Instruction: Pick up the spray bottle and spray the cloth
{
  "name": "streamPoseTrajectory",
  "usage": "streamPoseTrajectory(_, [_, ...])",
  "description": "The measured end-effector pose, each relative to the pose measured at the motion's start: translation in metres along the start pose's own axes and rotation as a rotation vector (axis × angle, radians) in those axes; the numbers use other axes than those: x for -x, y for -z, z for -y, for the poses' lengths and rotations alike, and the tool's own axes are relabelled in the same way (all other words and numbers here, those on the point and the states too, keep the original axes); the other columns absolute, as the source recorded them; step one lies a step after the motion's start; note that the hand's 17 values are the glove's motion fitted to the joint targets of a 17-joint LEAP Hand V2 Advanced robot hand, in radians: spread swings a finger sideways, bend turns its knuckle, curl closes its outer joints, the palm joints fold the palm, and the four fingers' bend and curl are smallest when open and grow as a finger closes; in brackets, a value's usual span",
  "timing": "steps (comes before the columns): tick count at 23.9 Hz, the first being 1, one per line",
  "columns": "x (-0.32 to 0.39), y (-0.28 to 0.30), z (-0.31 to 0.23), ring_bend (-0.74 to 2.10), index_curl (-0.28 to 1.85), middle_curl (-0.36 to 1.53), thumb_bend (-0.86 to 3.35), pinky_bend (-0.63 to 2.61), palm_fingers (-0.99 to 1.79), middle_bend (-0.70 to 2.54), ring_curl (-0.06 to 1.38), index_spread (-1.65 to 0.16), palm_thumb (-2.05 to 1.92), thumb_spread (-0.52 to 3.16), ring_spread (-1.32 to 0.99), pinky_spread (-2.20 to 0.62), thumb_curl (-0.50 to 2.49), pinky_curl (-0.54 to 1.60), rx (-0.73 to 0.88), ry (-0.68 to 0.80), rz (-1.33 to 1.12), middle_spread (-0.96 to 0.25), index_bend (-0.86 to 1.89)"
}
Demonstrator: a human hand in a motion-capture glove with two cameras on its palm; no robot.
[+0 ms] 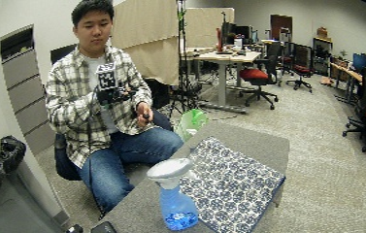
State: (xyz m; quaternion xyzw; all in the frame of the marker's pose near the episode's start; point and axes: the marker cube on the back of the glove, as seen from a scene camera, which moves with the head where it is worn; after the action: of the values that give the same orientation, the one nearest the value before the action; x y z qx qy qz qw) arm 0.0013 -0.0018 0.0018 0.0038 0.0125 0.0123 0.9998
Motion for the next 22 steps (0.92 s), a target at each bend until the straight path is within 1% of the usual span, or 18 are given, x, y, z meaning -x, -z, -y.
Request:
streamPoseTrajectory(5, [-0.001, -0.001, 0.000, 0.24, 0.11, 0.08, 0.32, 0.34, 0.17, 0.19, 0.07, -0.25, 0.50, 0.67, 0.09, 0.11, 0.15, 0.08, 0.000, -0.003, -0.008, -0.02, 0.19])
streamPoseTrajectory(12, [-0.011, -0.002, 0.001, 0.25, 0.16, 0.13, 0.30, 0.37, 0.14, 0.19, 0.11, -0.32, 0.53, 0.93, 0.12, 0.15, 0.22, 0.12, -0.002, -0.029, 0.015, -0.03, 0.18])
streamPoseTrajectory(16, [-0.032, -0.002, 0.001, 0.25, 0.19, 0.15, 0.28, 0.38, 0.13, 0.19, 0.12, -0.33, 0.54, 1.01, 0.13, 0.17, 0.25, 0.13, -0.024, -0.074, 0.020, -0.03, 0.17])
streamPoseTrajectory(22, [-0.083, 0.003, 0.001, 0.28, 0.21, 0.18, 0.25, 0.38, 0.13, 0.19, 0.15, -0.34, 0.56, 1.09, 0.14, 0.18, 0.28, 0.14, -0.100, -0.200, 0.080, -0.03, 0.17])
